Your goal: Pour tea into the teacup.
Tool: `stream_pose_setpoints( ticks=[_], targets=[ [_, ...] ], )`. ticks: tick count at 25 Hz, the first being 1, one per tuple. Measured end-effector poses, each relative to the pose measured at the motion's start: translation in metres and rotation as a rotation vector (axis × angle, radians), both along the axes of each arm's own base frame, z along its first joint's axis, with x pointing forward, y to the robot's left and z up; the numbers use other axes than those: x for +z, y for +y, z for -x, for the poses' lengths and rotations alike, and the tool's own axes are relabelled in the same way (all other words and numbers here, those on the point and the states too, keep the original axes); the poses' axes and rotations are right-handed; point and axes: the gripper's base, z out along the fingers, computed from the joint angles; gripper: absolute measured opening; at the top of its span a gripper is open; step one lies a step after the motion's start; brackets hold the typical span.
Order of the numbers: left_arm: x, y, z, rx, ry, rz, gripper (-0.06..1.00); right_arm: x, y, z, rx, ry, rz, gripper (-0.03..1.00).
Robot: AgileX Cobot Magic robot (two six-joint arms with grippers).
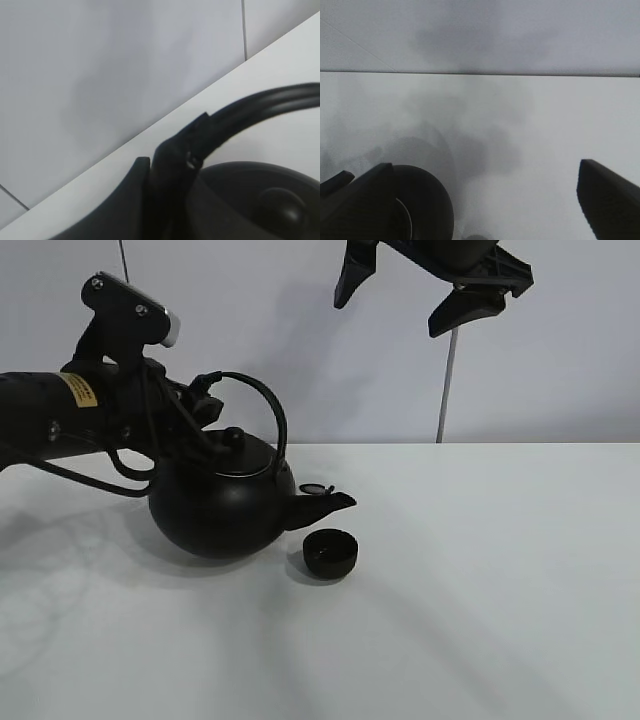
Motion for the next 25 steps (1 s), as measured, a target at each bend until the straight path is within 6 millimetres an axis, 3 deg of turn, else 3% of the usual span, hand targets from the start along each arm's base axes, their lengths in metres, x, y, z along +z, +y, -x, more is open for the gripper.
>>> stream_pose_setpoints(
  ticks=[25],
  targets=[
    [-0.001, 0.0003, 0.0, -0.033, -0.056, -0.127, 0.1, 0.0, 0.0, 0.0, 0.0, 0.0, 0.0, 0.68]
  ],
)
